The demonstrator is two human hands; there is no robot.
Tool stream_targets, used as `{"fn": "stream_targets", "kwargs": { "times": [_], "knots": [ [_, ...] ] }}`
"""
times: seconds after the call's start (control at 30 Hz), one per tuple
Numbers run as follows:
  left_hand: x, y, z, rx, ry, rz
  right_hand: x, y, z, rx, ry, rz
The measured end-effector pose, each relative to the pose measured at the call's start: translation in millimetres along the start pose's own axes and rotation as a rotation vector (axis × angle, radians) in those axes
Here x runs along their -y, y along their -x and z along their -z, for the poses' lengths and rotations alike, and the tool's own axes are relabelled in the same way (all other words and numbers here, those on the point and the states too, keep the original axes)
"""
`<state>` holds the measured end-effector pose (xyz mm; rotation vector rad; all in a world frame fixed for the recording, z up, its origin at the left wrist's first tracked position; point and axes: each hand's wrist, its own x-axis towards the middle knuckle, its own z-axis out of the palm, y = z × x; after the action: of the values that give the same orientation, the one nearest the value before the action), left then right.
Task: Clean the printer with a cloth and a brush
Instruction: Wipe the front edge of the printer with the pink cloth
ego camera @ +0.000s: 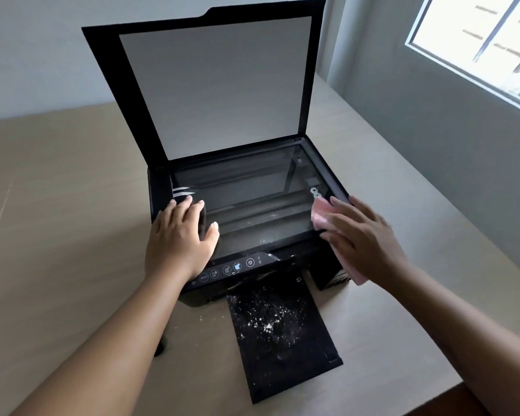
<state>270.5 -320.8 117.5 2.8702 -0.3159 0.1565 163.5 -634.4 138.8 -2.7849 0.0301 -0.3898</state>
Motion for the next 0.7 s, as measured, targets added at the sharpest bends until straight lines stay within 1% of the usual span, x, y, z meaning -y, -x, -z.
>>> {"fn": "stream_targets", "kwargs": {
  "times": [0.07, 0.17, 0.2, 0.27, 0.33, 0.4, 0.43, 0.47, 0.5, 0.53, 0.63, 0.7],
  "knots": [
    [-0.1, 0.0, -0.1, 0.002, 0.004, 0.0, -3.9, 2.7, -4.0, 0.053, 0.084, -0.08],
    [-0.1, -0.9, -0.2, -0.001, 0.003, 0.001, -5.6, 7.9, -3.9, 0.043, 0.096, -0.308],
    [0.0, -1.3, -0.4, -0.001, 0.002, 0.001, -5.7, 9.6, -6.0, 0.033, 0.099, -0.316],
    [-0.3, -1.6, -0.9, -0.001, 0.007, 0.002, -5.2, 12.4, -7.4, -0.03, 0.06, -0.201],
    [-1.0, -1.5, -0.5, -0.006, 0.004, 0.004, -5.3, 13.6, -3.2, -0.085, 0.0, -0.006],
    [-1.7, -1.3, 1.1, -0.011, -0.001, 0.001, -6.8, 13.0, 5.0, -0.077, 0.003, 0.226],
    [-2.1, -1.0, 1.5, -0.011, -0.004, 0.003, -10.8, 12.2, 7.3, -0.046, 0.027, 0.32],
    [-2.6, -0.6, 1.7, -0.009, -0.005, 0.006, -15.1, 11.5, 8.9, -0.005, 0.066, 0.37],
    [-2.7, -0.4, 1.7, -0.006, -0.007, 0.006, -18.0, 11.6, 10.1, 0.036, 0.112, 0.356],
    [-2.8, 0.1, 2.1, -0.005, -0.009, 0.005, -19.1, 12.6, 10.5, 0.078, 0.145, 0.278],
    [-2.4, 0.0, 2.8, -0.003, -0.01, 0.012, -4.4, 16.6, 9.4, 0.201, 0.091, -0.093],
    [-2.0, 0.8, 2.7, -0.002, -0.016, 0.012, 14.5, 19.8, 2.7, 0.279, 0.039, -0.22]
  ]
}}
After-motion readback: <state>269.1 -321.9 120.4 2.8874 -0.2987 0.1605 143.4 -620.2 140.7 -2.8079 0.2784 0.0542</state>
